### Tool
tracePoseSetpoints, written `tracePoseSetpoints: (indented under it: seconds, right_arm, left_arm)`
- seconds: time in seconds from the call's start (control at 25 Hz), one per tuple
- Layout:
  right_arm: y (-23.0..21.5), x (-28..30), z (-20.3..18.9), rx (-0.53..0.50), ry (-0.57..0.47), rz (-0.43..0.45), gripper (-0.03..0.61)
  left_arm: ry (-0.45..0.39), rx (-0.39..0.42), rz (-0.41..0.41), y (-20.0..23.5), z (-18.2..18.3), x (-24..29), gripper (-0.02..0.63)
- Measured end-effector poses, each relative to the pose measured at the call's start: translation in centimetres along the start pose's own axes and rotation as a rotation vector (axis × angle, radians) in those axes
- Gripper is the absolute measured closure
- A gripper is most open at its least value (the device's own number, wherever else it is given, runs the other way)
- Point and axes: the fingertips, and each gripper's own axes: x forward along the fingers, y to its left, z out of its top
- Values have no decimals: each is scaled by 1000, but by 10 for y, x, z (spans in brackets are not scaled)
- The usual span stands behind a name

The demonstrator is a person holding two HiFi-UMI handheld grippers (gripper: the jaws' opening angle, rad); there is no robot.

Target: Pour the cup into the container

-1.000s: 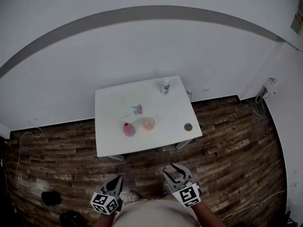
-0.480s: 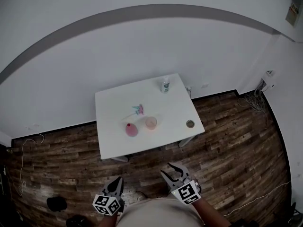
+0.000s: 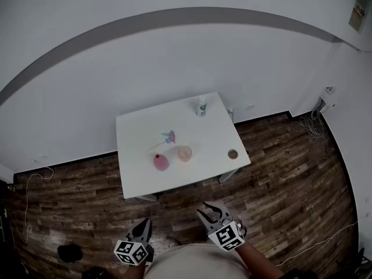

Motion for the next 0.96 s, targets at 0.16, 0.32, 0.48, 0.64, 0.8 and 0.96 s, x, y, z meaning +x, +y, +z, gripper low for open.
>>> tracePoseSetpoints:
  seconds: [0.16, 0.32, 0.48, 0.64, 0.8, 0.96]
  right_arm:
    - [-4, 1, 4, 7, -19, 0, 468]
    - [-14, -3, 6, 12, -36, -13, 469]
    - [-25, -9, 8, 22, -55, -13, 482]
    - [-43, -19, 14, 55, -88, -26, 482]
    - [-61, -33, 21, 105, -131, -27, 483]
    - [-76, -48, 27, 122, -158, -14, 483]
  left_arm:
    - [-3, 2, 3, -2, 5, 5, 603]
    - [-1, 6, 9, -7, 5, 9, 603]
    - [2, 11, 10, -17, 6, 16, 603]
    - [6, 17, 3, -33, 6, 25, 603]
    - [14, 25, -7, -52, 4, 37, 603]
    - [26, 28, -16, -72, -1, 52, 603]
